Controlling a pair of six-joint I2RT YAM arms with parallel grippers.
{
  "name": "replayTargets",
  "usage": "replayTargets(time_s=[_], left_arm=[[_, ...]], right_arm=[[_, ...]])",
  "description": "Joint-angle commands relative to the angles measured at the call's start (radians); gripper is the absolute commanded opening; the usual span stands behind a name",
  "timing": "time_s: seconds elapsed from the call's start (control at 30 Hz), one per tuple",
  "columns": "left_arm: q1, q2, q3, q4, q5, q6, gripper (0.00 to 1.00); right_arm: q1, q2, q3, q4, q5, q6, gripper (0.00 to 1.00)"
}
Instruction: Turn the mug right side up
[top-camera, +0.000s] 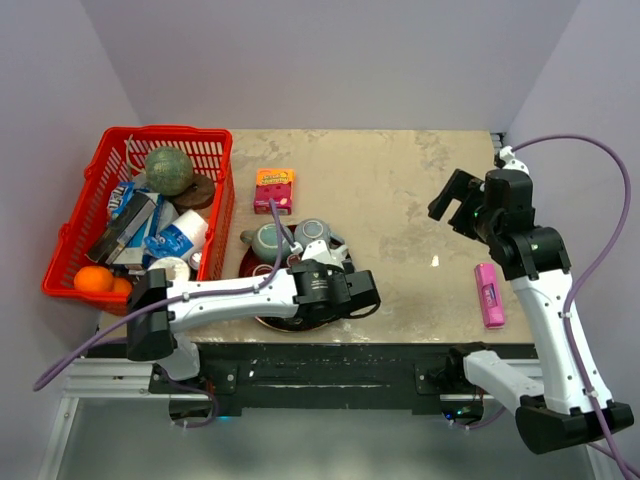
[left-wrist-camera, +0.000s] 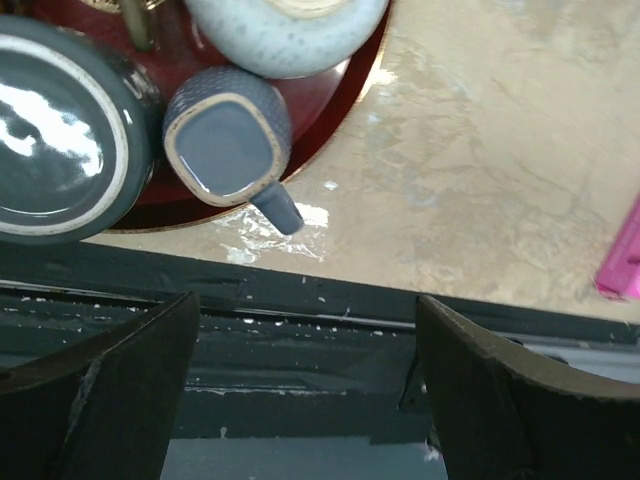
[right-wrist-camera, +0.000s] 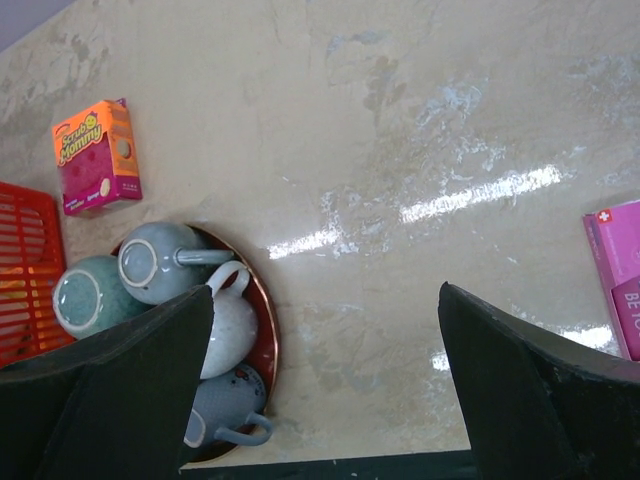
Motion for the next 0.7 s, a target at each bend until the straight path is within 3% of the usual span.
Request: replayTargets(time_s=[0.0, 0.1, 0.53, 0.67], left_arm=[[-0.004, 0.038, 0.018, -0.029, -0.021, -0.157, 0.85], [-0.004, 0.047, -0.006, 0.014, -0.049, -0.153, 0.72], [0.035, 0.125, -0.06, 0.078, -0.008, -0.197, 0.66], [0.074, 0.121, -0.104, 0.126, 0.008, -0.182, 0.59]], right_arm=[[-0.002, -0.045, -0.03, -0.005, 0.022, 0.033, 0.97], [0.0, -0.059, -0.037, -0.022, 0.028, 0.037, 0.96], [0.006, -0.089, -0.077, -0.017, 0.034, 0.063, 0.95], [0.006, -0.093, -0.088, -0.014, 0.036, 0.065, 0.95]])
